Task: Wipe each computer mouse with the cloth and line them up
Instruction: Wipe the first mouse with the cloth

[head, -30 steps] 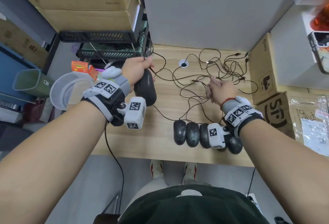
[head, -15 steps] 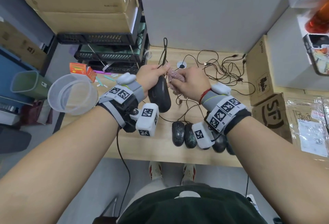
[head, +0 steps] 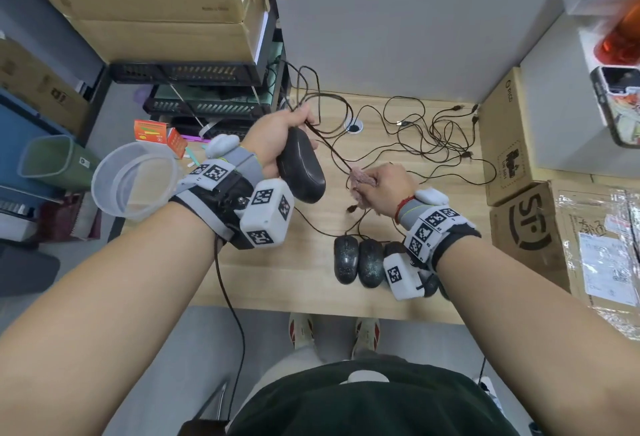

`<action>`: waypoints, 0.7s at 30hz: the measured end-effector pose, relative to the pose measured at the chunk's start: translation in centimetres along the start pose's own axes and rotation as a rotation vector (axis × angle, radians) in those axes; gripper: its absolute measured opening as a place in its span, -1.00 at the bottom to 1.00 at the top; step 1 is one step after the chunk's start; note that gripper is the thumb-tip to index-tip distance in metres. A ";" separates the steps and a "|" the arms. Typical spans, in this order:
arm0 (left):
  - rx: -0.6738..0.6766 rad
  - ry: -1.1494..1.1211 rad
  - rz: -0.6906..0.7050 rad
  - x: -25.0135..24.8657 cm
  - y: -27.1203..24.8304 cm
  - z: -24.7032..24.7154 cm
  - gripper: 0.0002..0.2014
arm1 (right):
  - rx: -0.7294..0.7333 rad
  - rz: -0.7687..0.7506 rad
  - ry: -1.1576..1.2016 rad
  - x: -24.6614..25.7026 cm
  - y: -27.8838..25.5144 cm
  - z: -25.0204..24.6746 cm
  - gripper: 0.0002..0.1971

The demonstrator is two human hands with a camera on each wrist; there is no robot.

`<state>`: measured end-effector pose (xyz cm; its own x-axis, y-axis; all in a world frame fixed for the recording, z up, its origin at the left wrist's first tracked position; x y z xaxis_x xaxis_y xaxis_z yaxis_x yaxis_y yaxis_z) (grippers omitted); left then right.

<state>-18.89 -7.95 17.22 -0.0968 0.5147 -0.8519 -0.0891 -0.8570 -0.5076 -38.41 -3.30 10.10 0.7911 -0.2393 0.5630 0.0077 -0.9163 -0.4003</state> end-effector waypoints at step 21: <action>0.003 0.260 -0.007 3.5 0.6 1.7 -0.57 | -0.192 -0.203 0.073 6.3 0.7 -3.4 -0.65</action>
<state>-20.92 -6.62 14.15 0.1620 0.4962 -0.8529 -0.0917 -0.8530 -0.5137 -35.49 -6.54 15.80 0.7392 -0.0609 0.6707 0.0400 -0.9902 -0.1341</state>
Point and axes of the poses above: each hand's wrist, its own y-axis towards the middle knuckle, its own z-axis out of the palm, x = y × z, the point moved 9 cm from there along y, towards the middle knuckle, and after that the axes turned 2 degrees about -y, right-handed, at the moved point
